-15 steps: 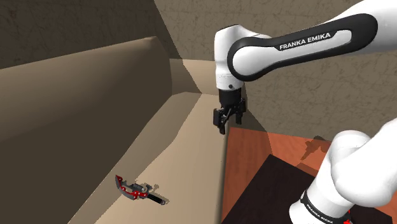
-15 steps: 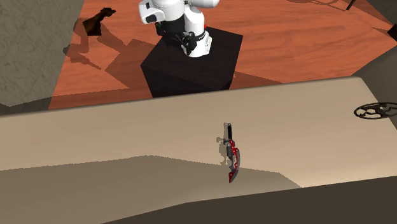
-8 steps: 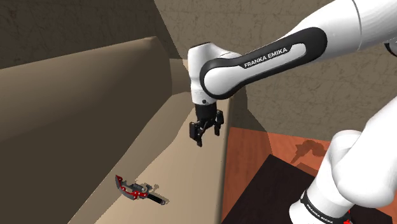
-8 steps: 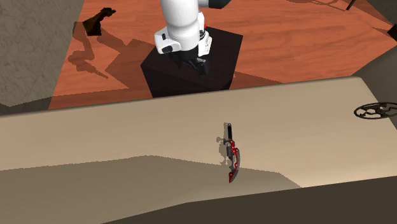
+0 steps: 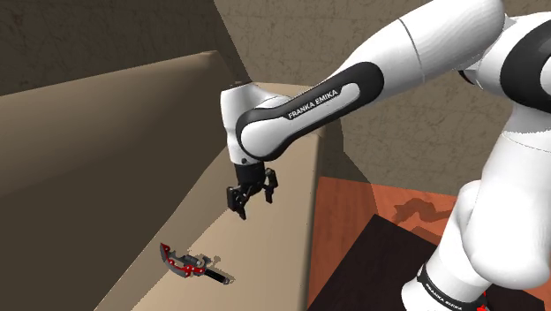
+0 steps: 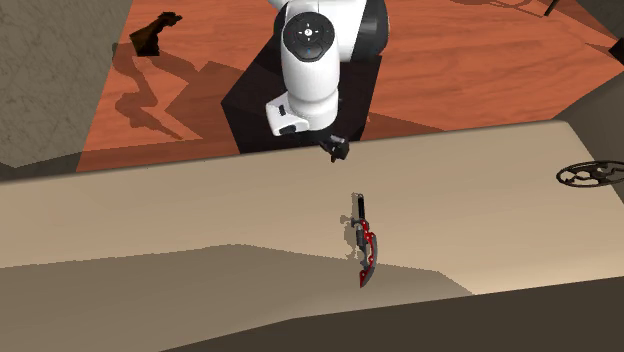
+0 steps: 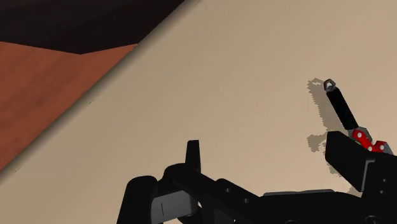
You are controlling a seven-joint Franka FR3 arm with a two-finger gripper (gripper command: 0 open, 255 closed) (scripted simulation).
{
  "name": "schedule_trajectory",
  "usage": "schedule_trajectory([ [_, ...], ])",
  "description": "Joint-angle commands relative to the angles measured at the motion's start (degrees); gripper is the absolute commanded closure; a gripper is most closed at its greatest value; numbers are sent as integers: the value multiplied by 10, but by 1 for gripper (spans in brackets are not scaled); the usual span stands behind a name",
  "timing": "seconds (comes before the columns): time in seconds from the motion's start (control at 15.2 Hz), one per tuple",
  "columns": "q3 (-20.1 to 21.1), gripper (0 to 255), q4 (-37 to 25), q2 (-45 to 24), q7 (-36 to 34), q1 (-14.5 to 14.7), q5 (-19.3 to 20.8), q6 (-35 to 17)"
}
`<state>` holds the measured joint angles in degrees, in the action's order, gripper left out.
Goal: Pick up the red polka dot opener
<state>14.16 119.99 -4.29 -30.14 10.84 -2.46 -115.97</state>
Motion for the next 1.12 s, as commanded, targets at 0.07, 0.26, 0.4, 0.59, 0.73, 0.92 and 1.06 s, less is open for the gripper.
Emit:
schedule_trajectory([
  [0.07, 7, 0, -53, -65, -22, 12, 15, -15],
  [0.26, 10, 0, -112, -129, -43, 28, 32, -21],
  [0.4, 11, 0, -156, -172, -56, 40, 43, -22],
  [0.59, 9, 0, -229, -239, -72, 60, 58, -17],
  [0.73, 8, 0, -284, -285, -81, 75, 67, -9],
  [0.92, 4, 0, -378, -357, -92, 98, 80, 9],
  [1.06, 1, 0, -452, -410, -97, 115, 86, 28],
])
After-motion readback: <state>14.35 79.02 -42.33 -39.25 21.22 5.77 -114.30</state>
